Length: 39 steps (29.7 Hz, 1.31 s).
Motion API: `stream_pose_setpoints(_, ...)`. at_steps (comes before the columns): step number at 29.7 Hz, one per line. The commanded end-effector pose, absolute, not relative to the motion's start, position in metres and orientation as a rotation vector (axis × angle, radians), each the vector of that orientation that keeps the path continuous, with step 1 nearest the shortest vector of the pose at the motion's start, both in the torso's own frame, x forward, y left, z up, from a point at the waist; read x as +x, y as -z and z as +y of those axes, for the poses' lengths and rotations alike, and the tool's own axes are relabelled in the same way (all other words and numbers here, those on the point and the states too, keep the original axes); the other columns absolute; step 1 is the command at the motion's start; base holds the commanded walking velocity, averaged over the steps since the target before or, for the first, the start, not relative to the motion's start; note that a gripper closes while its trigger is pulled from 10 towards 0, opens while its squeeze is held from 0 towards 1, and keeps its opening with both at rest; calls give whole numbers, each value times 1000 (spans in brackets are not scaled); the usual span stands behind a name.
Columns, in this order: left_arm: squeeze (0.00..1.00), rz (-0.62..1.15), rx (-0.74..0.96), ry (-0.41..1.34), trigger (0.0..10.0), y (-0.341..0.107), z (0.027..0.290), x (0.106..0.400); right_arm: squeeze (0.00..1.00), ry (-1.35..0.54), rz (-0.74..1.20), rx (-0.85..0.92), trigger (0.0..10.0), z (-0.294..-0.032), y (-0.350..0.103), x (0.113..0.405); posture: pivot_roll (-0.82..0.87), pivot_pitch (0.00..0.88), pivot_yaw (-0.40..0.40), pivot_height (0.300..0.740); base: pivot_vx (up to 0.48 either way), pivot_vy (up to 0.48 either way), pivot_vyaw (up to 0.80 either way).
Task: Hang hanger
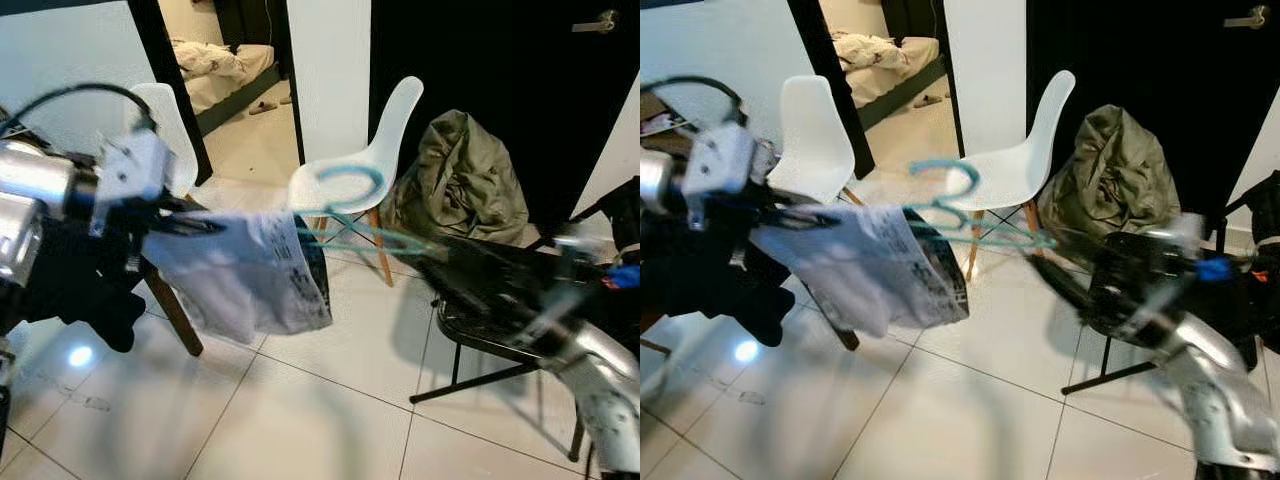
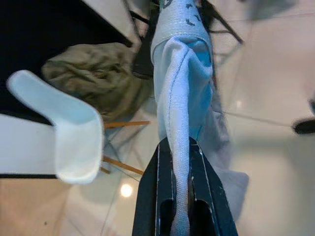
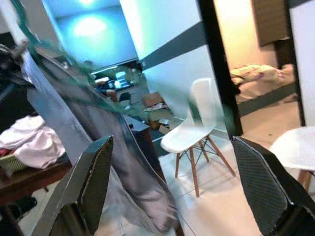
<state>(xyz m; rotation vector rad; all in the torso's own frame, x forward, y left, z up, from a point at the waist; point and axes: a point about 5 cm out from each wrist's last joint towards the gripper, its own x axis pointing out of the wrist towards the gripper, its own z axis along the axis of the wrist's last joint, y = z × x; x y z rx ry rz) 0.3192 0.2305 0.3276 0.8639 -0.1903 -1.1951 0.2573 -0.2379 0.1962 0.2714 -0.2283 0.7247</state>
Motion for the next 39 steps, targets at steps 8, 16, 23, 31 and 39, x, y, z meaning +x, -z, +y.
stream_pose_setpoints(8, 0, -328, 839, 1122, 0, -364, 232, 321, 0, -729, -111, 411, 10000, -192, -160, 262, -17, 0, 106, 740, 0, 0, 0)
stream_pose_setpoints(16, 0, -662, 660, 1061, 0, -438, 206, 323, 0, -734, -152, 717, 10000, -131, -165, 281, -24, 0, 115, 740, 0, 0, 0)
stream_pose_setpoints(23, 0, -768, 585, 1076, 0, -461, 194, 322, 0, -797, -227, 810, 10000, -114, -175, 277, -27, 0, 129, 740, 0, 0, 0)
stream_pose_setpoints(31, 0, -799, 581, 1094, 0, -470, 187, 322, 0, -771, -251, 870, 10000, -110, -177, 279, -29, 0, 139, 740, 0, 0, 0)
stream_pose_setpoints(39, 0, -819, 559, 1110, 0, -478, 183, 323, 0, -724, -357, 938, 0, -122, -186, 279, -27, 0, 148, 740, 0, 0, 0)
